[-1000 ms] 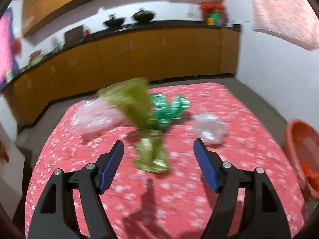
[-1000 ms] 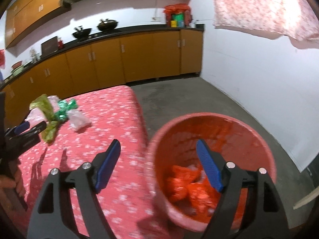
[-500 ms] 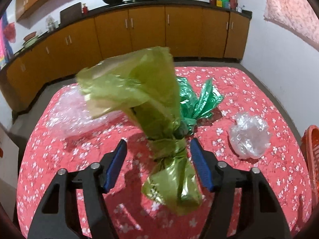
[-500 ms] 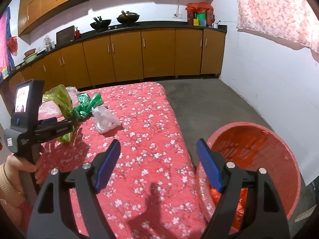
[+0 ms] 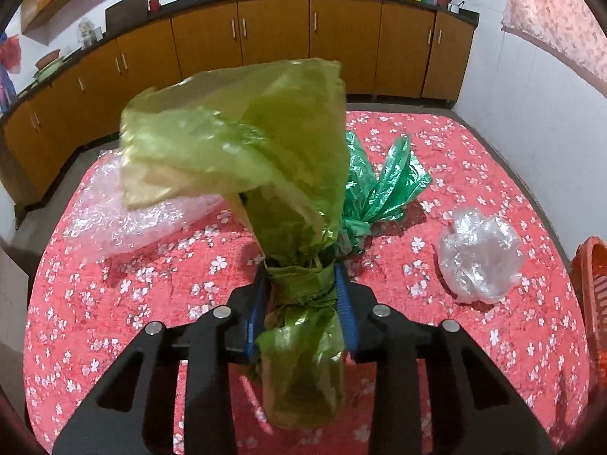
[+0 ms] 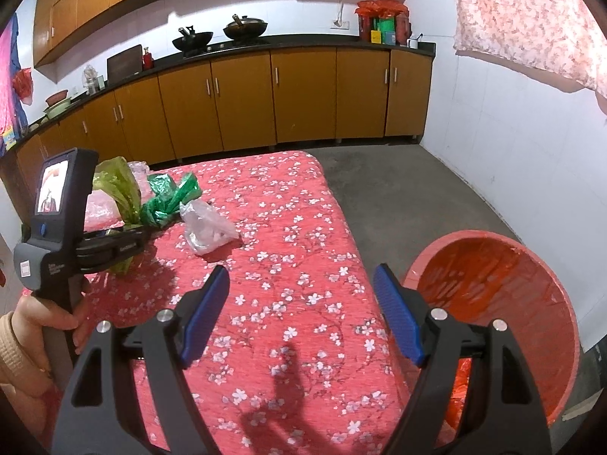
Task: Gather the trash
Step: 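Grasp the clear bag with the right tool while the left tool holds the yellow-green bag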
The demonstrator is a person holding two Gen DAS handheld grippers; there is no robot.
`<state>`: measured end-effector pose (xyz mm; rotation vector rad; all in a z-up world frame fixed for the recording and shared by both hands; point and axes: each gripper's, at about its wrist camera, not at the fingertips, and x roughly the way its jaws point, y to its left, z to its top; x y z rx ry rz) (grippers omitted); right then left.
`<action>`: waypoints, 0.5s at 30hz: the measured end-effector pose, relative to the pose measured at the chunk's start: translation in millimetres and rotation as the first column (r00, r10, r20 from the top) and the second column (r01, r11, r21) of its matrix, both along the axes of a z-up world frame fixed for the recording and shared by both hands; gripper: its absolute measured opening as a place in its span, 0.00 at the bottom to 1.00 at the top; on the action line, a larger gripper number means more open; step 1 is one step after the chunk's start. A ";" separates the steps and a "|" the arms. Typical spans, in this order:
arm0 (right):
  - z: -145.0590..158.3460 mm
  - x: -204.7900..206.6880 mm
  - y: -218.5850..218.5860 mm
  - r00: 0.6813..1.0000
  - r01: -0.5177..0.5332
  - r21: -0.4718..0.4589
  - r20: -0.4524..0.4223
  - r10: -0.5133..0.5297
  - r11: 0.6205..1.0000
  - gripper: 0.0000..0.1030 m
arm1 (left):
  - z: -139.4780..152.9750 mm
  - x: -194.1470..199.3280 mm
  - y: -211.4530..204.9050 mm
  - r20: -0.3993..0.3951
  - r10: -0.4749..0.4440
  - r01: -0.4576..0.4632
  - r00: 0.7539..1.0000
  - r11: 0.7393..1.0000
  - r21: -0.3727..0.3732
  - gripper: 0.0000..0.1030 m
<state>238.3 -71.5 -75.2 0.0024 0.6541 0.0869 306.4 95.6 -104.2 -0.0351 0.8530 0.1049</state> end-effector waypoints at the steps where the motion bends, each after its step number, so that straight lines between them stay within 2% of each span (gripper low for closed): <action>1: -0.4 -0.6 1.1 1.000 -0.001 -0.001 0.000 0.001 1.000 0.74 | 0.4 -2.0 1.0 0.003 -0.001 0.001 1.000 1.000 -0.001 0.32; 8: 3.3 0.6 14.8 1.000 -0.024 -0.001 0.007 0.024 1.000 0.74 | 9.9 -29.6 15.3 0.029 -0.007 0.007 1.000 1.000 -0.002 0.31; 15: 2.4 6.2 42.6 0.997 -0.071 0.001 0.003 0.071 0.997 0.74 | 29.8 -73.1 41.2 0.075 0.012 -0.012 0.997 1.000 -0.006 0.31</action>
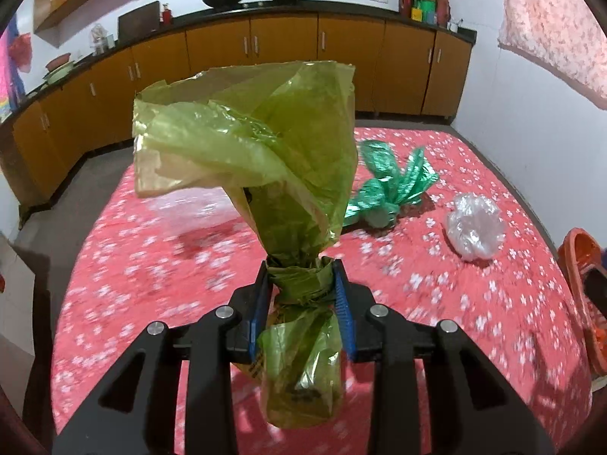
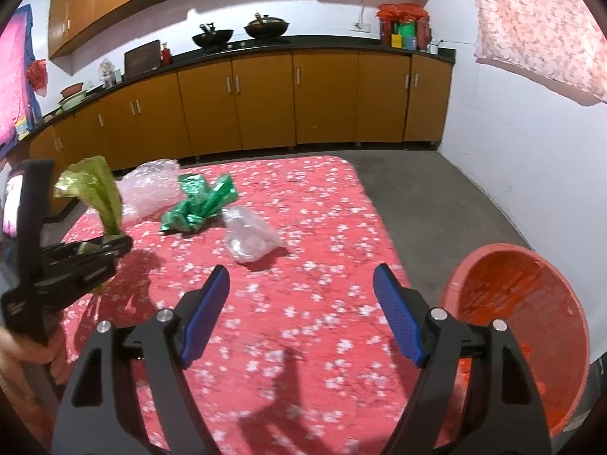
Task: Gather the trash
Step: 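Grasp the clear bag with the right tool while the left tool holds the yellow-green bag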
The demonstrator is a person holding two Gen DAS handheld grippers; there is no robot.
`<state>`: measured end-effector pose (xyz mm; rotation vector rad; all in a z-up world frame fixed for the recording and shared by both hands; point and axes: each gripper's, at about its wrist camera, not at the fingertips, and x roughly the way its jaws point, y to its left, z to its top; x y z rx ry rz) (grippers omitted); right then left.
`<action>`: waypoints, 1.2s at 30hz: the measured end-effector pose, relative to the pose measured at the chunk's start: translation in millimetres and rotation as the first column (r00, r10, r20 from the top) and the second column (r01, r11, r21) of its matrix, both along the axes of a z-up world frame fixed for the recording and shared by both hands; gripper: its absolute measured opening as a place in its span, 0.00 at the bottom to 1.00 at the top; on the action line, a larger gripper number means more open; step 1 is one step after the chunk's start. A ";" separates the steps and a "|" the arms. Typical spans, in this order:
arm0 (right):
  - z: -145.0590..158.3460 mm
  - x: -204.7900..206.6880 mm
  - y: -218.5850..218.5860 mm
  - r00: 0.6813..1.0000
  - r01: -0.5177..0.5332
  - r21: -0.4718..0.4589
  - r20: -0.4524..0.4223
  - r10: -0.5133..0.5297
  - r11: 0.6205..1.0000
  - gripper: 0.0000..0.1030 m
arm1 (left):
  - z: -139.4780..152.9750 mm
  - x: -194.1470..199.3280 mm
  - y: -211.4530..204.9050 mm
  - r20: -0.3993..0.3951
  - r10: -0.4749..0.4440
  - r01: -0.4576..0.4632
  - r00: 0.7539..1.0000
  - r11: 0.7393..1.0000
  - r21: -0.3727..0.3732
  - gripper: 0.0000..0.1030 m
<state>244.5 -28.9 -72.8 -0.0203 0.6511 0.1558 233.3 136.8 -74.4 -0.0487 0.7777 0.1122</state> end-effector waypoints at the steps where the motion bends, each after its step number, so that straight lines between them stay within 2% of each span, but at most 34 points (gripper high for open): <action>1: -1.2 2.7 6.8 1.000 -0.010 0.000 -0.002 0.010 1.000 0.74 | 2.3 -6.9 5.5 0.006 0.006 -0.006 1.000 1.000 -0.002 0.31; 8: -10.8 32.4 45.4 0.999 -0.029 -0.010 -0.019 0.029 1.000 0.74 | 13.3 -41.3 44.0 0.034 0.058 -0.058 0.998 0.998 0.012 0.31; 13: -20.5 66.0 67.4 1.000 0.002 -0.068 -0.028 -0.004 0.998 0.74 | 17.0 -42.3 59.4 0.047 0.087 -0.088 0.995 0.996 0.021 0.31; 16: -29.3 84.9 70.3 0.998 0.014 -0.079 -0.063 -0.019 0.997 0.73 | 14.7 -42.8 65.1 0.049 0.093 -0.094 0.994 0.995 0.022 0.31; 27: -52.0 108.0 81.8 0.989 -0.011 -0.098 -0.145 -0.004 0.995 0.57 | 4.4 -34.7 63.0 0.034 0.076 -0.076 0.997 0.997 0.019 0.31; 36: -53.2 113.1 81.0 0.988 -0.018 -0.092 -0.155 0.003 0.996 0.48 | 2.9 -34.0 53.4 0.027 0.066 -0.066 0.997 0.997 0.029 0.31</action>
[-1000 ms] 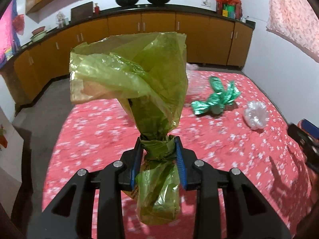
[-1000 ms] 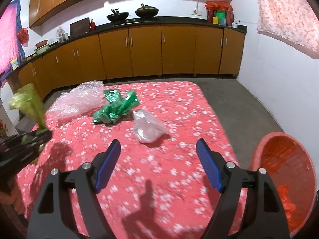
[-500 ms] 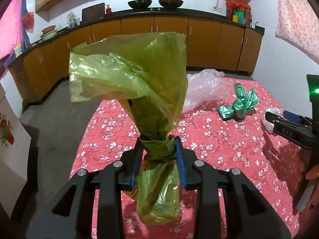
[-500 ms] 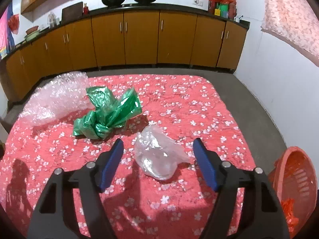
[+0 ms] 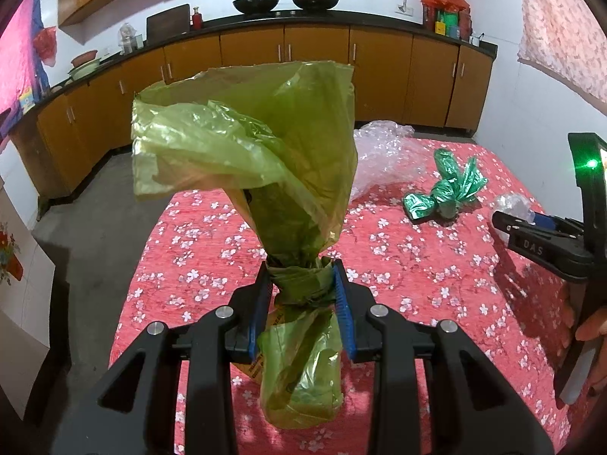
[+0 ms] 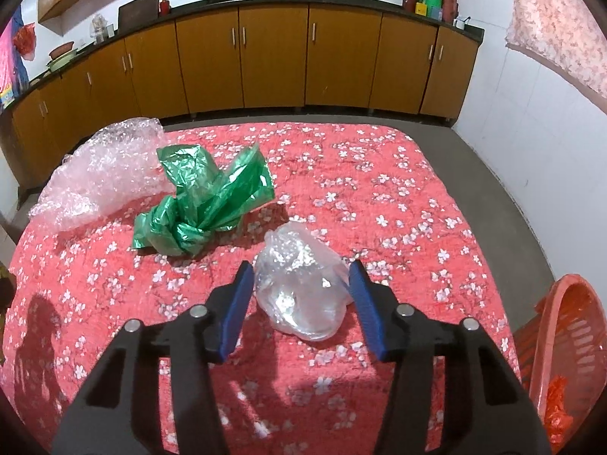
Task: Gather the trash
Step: 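Grasp the clear bag with the right tool while the left tool holds the yellow-green bag, then carry the clear bag in the right tool while the left tool carries the yellow-green bag to the basket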
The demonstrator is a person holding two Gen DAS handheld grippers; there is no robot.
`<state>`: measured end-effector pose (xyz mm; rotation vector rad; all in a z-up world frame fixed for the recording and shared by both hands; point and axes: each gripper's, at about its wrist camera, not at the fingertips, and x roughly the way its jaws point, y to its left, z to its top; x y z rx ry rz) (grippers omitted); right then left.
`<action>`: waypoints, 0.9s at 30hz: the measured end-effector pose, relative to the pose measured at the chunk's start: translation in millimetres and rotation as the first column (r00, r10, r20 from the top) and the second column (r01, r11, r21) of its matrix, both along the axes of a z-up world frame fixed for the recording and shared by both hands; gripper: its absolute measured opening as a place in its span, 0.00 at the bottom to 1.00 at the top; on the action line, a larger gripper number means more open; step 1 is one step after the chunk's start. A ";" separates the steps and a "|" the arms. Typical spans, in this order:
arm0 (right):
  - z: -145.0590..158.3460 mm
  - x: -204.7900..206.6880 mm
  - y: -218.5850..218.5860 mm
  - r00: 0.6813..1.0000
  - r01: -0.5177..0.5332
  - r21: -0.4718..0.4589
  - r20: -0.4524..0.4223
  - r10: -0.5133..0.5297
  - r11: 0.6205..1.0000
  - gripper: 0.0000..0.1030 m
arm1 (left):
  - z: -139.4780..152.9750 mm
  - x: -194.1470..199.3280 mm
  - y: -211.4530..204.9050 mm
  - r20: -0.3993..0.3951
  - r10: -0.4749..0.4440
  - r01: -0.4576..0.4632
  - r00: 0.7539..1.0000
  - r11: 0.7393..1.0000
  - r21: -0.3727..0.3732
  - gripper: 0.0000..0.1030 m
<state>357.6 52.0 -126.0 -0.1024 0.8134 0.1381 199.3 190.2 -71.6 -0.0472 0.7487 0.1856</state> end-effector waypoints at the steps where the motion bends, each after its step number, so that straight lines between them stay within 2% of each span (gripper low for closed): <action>1: -0.1 0.1 0.5 1.000 -0.002 -0.001 -0.001 0.002 1.000 0.45 | 0.2 -0.1 -0.9 -0.001 0.000 0.000 1.000 1.000 0.001 0.31; 5: -0.6 -0.3 1.7 1.000 -0.018 -0.008 -0.002 0.018 1.000 0.39 | 1.8 -1.1 -5.5 0.000 -0.002 0.002 1.000 1.000 0.003 0.31; 19: 21.4 -49.4 -15.8 0.998 -0.037 -0.021 0.048 0.038 0.999 0.38 | 15.0 -12.4 -32.0 0.019 -0.038 0.038 0.999 0.999 0.004 0.31; 27: 37.5 -82.2 -39.6 0.997 -0.019 0.015 0.070 0.018 1.000 0.38 | 28.0 -23.8 -54.8 0.041 -0.070 0.069 0.997 0.998 0.009 0.31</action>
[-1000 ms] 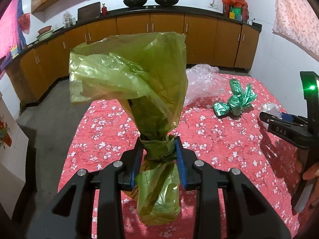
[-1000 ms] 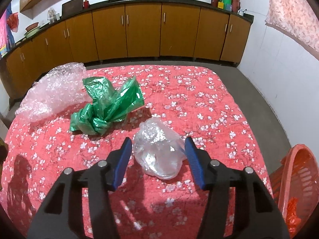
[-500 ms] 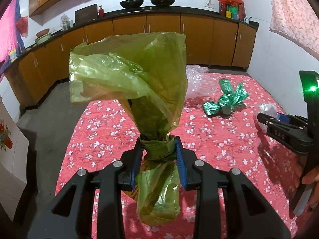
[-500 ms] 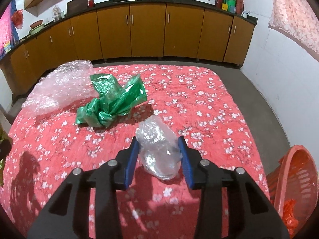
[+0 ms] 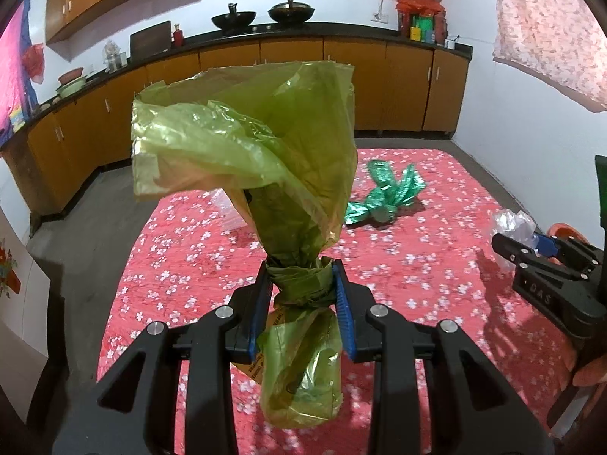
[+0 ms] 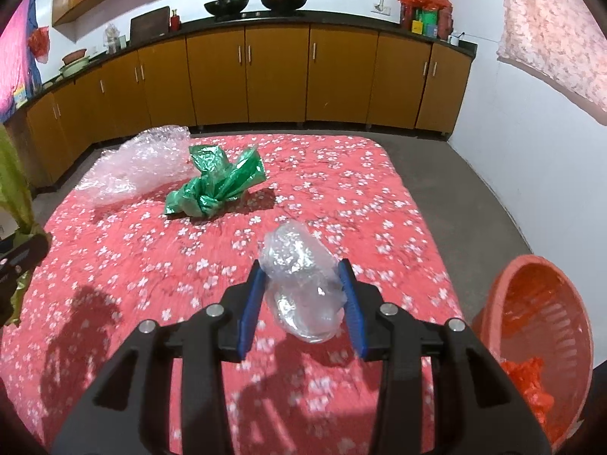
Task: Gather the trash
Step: 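Carry the clear bag in the right tool while the left tool carries the yellow-green bag to the basket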
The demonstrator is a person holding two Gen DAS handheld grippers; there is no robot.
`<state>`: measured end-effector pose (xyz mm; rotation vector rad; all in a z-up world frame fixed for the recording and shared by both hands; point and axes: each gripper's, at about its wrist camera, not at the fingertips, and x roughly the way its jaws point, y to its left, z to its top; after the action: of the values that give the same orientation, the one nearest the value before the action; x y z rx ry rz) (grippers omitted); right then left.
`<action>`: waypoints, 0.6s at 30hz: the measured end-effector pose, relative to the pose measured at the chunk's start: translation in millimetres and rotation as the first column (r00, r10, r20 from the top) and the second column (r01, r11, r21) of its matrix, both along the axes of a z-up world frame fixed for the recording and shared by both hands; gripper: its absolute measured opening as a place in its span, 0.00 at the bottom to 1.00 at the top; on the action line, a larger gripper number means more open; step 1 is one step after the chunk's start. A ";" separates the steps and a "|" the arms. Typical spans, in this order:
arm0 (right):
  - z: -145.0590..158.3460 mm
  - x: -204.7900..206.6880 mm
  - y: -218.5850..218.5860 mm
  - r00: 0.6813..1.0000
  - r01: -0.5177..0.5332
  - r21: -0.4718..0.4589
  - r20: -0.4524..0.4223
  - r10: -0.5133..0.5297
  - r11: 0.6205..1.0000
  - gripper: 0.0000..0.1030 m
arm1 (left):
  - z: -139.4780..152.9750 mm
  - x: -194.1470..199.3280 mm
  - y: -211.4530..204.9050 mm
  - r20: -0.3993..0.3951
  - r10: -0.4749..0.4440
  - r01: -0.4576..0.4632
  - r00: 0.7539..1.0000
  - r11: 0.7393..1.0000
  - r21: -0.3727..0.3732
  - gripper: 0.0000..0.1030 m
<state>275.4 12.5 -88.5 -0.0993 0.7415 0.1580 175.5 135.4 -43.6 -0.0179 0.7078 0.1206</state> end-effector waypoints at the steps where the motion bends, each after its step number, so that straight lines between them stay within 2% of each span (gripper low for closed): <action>1: 2.0 -3.8 -2.2 1.000 0.002 0.005 0.003 -0.002 1.000 0.38 | 1.3 -1.3 -2.6 0.002 -0.004 0.004 1.000 1.000 0.001 0.31; 18: 34.1 -55.9 -52.5 0.997 0.051 0.050 0.059 -0.054 0.997 0.38 | 19.8 -15.2 -54.7 0.033 -0.092 0.091 0.995 0.996 0.010 0.31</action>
<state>219.6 -40.1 -54.4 -0.0383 0.6792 0.1220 160.3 80.7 -23.7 0.0204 0.6732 0.0352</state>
